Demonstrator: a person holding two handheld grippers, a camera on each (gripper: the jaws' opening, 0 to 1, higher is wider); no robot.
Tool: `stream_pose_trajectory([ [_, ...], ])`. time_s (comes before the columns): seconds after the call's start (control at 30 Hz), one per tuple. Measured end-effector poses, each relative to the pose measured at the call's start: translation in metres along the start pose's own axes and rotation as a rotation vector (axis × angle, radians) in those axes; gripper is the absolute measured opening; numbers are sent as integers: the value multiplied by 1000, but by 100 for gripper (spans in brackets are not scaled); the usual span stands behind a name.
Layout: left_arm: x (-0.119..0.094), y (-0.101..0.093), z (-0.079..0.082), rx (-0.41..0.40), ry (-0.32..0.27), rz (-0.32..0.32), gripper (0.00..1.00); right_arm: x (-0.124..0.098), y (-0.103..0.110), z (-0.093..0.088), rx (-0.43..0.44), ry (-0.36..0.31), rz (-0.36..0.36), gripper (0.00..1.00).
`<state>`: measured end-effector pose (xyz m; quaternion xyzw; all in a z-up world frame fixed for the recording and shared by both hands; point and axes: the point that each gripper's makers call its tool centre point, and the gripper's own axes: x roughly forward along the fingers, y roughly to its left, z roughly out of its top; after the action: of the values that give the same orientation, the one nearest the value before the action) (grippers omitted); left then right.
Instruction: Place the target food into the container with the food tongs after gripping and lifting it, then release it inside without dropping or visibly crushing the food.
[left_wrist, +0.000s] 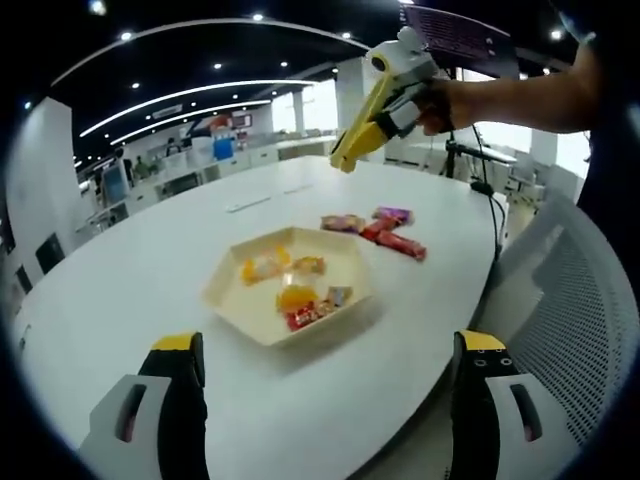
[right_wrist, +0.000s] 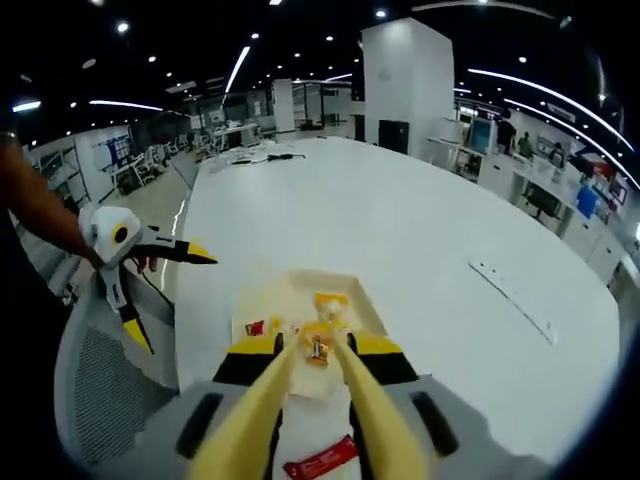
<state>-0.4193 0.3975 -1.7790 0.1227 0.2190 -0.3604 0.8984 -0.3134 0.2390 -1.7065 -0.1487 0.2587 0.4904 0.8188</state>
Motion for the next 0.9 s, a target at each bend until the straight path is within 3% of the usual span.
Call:
stream_pose_trajectory([
  [0.1, 0, 0, 1, -4, -4, -3, 99, -13, -15, -24, 24, 11, -35, 25],
  [0.33, 1, 1, -1, -2, 3, -1, 99, -30, -36, -59, -3, 27, -58, 26],
  [0.67, 3, 1, -6, -3, 29, 1, 99, -46, -72, -81, 37, 18, -155, 27],
  [0.9, 3, 1, -6, 2, 29, 3, 99, -23, -86, -84, 63, 11, -173, 27],
])
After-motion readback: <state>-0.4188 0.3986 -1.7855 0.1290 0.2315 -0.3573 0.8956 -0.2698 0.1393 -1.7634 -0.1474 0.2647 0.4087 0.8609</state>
